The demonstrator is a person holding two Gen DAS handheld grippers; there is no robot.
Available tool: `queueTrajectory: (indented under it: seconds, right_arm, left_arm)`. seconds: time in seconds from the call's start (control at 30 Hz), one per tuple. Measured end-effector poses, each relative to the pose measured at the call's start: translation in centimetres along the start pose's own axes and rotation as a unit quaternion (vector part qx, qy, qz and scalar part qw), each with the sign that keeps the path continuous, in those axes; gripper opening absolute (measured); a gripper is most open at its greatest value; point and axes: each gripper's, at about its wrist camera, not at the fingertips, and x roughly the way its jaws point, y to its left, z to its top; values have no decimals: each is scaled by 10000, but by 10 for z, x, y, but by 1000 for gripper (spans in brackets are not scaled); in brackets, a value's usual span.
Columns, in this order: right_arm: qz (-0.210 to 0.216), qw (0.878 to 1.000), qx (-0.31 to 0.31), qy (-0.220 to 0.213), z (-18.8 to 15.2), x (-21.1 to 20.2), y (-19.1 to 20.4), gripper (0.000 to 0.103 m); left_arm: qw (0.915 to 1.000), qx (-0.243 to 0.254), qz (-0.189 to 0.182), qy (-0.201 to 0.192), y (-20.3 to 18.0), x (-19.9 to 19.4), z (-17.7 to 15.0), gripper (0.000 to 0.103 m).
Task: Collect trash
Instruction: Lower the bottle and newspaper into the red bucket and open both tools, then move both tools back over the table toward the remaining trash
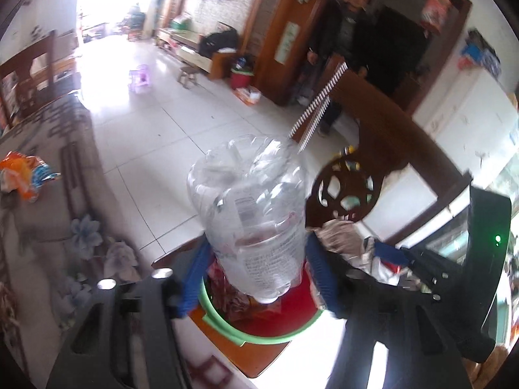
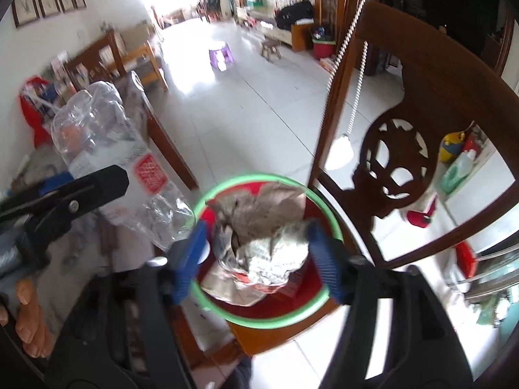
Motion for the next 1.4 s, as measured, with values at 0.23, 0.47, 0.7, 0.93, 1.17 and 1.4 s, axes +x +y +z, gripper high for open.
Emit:
queueTrajectory:
  seconds: [0.23,0.47,0.7,0.93,1.17,1.4]
  right_arm:
    - [227,9990,-379,-12,2,0,22,75]
    - [1220,9864,-1084,204,10,10,92,75]
    - [1634,9715,-1681,337,14,23,168,75]
    - [1949,9540,-2199,598,-3,27,233,75]
    - [2121,9430,-2448,759,-18,30,277,75]
    - [2113,9392,-2581,814,-27,29,306,75]
  left_arm:
    - [9981,-302,412,-341,36,-29,-6,82]
    - [9779,-1313,1443,-754,126,-87,-28,83]
    - [9437,-2091,2379,-954,207,-149,-69,83]
    - [9142,-2676,2899,-928,263,-194,-115,83]
    - [9036,-2870,3071,-825,292,-211,-146,83]
    - [9018,-2925,3067,-839,311,-226,-161,83]
